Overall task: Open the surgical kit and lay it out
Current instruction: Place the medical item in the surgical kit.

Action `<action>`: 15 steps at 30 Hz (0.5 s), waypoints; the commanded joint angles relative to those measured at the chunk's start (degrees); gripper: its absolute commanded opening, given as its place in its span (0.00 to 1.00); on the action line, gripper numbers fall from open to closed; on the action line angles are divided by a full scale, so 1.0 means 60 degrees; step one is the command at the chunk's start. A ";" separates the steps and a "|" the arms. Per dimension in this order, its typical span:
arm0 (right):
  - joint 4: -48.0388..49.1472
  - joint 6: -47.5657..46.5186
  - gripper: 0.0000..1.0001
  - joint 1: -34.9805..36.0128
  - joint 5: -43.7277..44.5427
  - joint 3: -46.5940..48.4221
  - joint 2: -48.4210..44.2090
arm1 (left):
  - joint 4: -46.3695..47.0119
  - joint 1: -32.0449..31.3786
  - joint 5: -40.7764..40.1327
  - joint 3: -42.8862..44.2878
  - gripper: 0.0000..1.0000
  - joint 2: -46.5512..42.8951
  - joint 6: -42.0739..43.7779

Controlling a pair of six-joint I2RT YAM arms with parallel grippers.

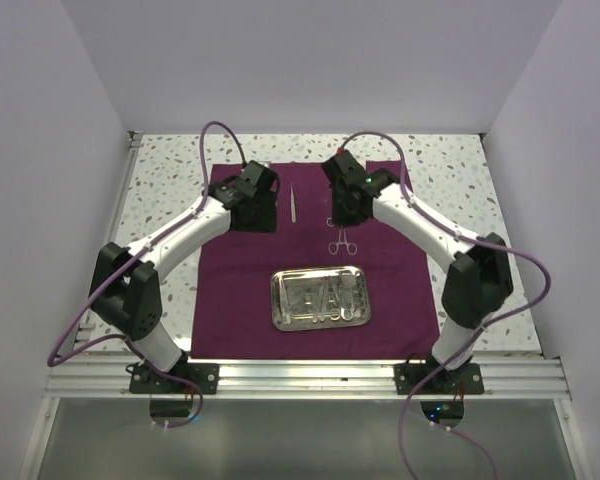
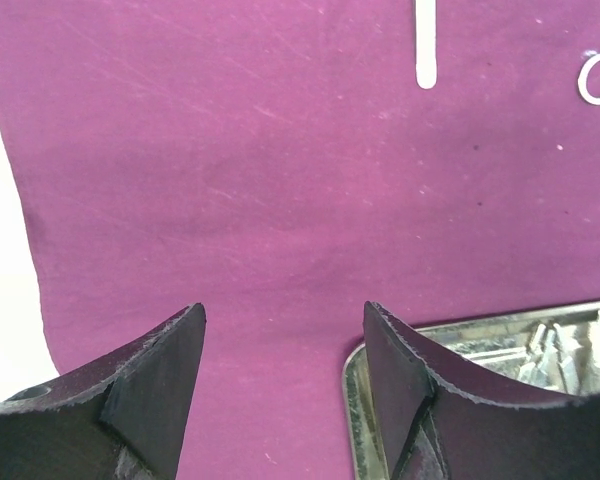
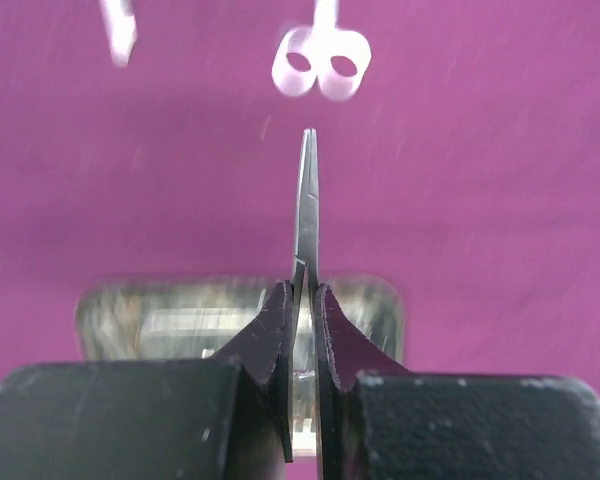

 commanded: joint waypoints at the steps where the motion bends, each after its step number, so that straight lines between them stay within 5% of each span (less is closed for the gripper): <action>1: 0.0256 -0.0639 0.00 -0.0843 0.0213 0.1579 0.1531 | -0.0086 -0.0099 0.0391 0.0176 0.68 -0.0434 -0.0169; 9: -0.0402 -0.0992 0.00 -0.1636 0.0403 0.6658 0.5893 | -0.0540 -0.0465 0.0552 -0.0029 0.68 -0.0904 -0.0331; 15: -0.0551 -0.0714 0.04 -0.1797 -0.0064 0.7547 0.7160 | -0.0965 -0.0889 0.0538 0.0380 0.68 -0.0903 -0.0419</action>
